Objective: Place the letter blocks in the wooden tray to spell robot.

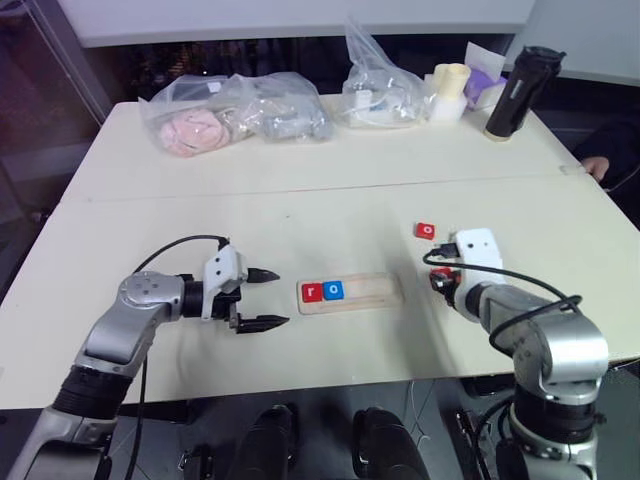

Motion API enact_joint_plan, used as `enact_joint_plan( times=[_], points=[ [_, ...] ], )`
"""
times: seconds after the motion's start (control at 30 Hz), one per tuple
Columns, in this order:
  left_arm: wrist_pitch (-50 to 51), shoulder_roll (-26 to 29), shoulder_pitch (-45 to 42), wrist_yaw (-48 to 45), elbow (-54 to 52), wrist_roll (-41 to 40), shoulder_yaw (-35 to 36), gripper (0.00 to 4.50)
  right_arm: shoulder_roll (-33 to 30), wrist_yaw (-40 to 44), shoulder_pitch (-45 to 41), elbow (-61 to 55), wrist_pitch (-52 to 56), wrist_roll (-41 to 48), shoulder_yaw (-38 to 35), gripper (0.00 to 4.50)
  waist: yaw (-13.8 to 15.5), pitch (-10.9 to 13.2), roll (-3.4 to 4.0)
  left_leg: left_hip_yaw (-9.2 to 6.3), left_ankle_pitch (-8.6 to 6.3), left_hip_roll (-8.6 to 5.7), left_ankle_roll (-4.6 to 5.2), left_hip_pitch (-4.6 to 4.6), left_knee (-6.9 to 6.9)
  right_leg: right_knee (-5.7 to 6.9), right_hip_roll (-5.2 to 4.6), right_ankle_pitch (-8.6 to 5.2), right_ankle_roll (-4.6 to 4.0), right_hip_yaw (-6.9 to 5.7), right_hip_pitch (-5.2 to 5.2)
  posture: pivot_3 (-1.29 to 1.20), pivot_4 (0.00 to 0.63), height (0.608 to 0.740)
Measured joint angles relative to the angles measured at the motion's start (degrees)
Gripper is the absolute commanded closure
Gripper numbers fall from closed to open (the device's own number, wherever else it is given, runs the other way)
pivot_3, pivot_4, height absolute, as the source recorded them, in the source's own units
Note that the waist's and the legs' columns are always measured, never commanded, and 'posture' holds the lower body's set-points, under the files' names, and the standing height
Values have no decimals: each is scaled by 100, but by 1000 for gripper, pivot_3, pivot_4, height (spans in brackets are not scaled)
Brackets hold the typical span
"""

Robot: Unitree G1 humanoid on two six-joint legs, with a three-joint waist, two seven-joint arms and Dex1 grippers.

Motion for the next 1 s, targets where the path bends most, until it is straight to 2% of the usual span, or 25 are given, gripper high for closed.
enact_joint_plan(
  times=[0.17, 0.3, 0.37, 0.4, 0.57, 0.67, 0.8, 0.87, 1.0],
  points=[
    [-7, -2, -2, -35, 64, 7, -2, 0, 275, -169, 75, -161, 57, -101, -149, 3303, 4, -1, 0, 0, 0, 0, 0, 1, 1, 0, 0, 0, 0, 0, 1, 0, 150, 725],
    [-6, -2, -33, -48, 84, 10, -3, 0, 234, -172, 81, -167, 58, -135, -146, 1414, 8, -1, 0, 0, 0, 0, 0, 1, 1, -2, 0, 0, 0, 0, 1, 0, 150, 725],
    [-7, -2, -65, -52, 87, 10, -4, 0, 18, -3, 83, -166, 52, -57, -130, 246, 5, 0, 0, 0, 0, -1, 0, 0, 0, -3, 0, 0, 0, -1, 2, 0, 150, 725],
    [-9, -2, -75, -53, 88, 10, -4, 0, -275, 205, 90, -152, 19, 62, -63, 56, 4, 0, 1, 1, 0, -1, 0, 0, 0, -4, -1, 0, 0, -1, 2, 0, 150, 725],
    [-16, -7, -90, -54, 103, 13, -6, 0, -1873, 1558, 131, 248, -931, 616, 250, 56, 5, 2, -2, 3, 0, 0, 1, 1, 1, -14, -1, -1, 2, -7, 11, 0, 150, 725],
    [-20, -15, -105, -50, 109, 15, -8, 0, -3105, 2912, 252, 859, -2381, 822, 561, 56, 6, 4, -5, 3, -1, 1, 2, 3, 2, -24, -2, -3, 5, -16, 21, 0, 150, 725],
    [-20, -31, -114, -46, 109, 14, -8, 0, -3713, 4352, 346, 1671, -4273, 915, 706, 56, 3, 6, -8, 4, -1, 2, 3, 4, 3, -29, -3, -2, 6, -19, 26, 0, 150, 725],
    [-22, -35, -113, -38, 113, 14, -7, 0, -3947, 5180, 300, 2435, -5451, 809, 960, 56, 5, 6, -9, 4, -2, 2, 3, 7, 8, -31, -3, -2, 7, -23, 32, 0, 150, 725],
    [-21, -35, -99, -1, 105, 11, -1, 0, -4041, 6175, 81, 3830, -6997, 423, 1499, 56, 8, 7, -10, 3, -2, 2, 3, 6, 14, -32, -6, -1, 6, -21, 34, 0, 150, 725]
  ],
)
